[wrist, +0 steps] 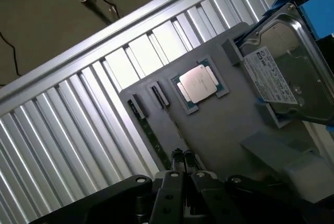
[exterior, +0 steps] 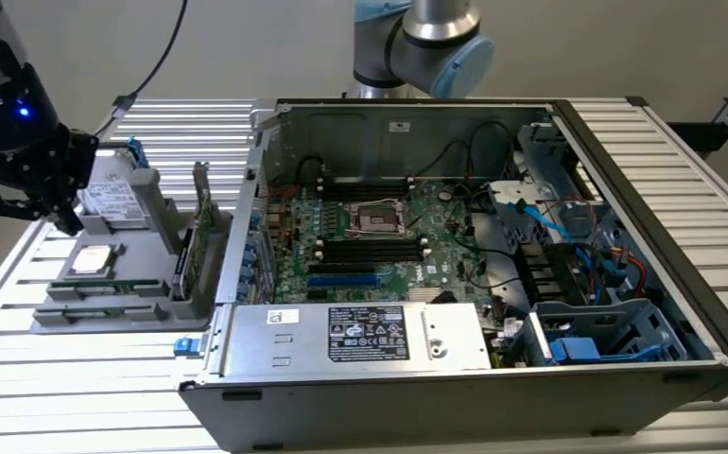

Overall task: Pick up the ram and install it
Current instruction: 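Pick up the ram and move it above insertion slot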

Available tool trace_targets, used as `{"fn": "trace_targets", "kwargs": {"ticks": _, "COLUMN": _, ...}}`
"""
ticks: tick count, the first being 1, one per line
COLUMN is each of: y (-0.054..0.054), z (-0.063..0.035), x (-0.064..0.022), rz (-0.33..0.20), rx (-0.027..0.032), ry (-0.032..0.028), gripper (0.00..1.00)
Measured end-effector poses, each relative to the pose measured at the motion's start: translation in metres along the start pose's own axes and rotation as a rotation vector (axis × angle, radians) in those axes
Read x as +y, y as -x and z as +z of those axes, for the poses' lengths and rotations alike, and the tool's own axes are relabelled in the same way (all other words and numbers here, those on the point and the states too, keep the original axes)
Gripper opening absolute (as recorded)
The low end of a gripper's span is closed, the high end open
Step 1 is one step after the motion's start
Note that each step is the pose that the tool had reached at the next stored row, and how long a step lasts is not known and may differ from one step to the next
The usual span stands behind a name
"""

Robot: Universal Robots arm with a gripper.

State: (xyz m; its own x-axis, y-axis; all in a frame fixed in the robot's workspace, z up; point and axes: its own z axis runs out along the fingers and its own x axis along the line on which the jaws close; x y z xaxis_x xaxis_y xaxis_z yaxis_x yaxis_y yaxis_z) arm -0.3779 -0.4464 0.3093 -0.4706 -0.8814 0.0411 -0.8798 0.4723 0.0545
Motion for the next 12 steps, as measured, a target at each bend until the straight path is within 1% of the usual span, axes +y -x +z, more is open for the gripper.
{"fn": "trace_targets", "kwargs": {"ticks": 12, "y": 0.0001, "z": 0.0013, "x": -0.0001, "rz": -0.219, "rx": 0.0024, "ry": -0.0041, "gripper": 0.1}}
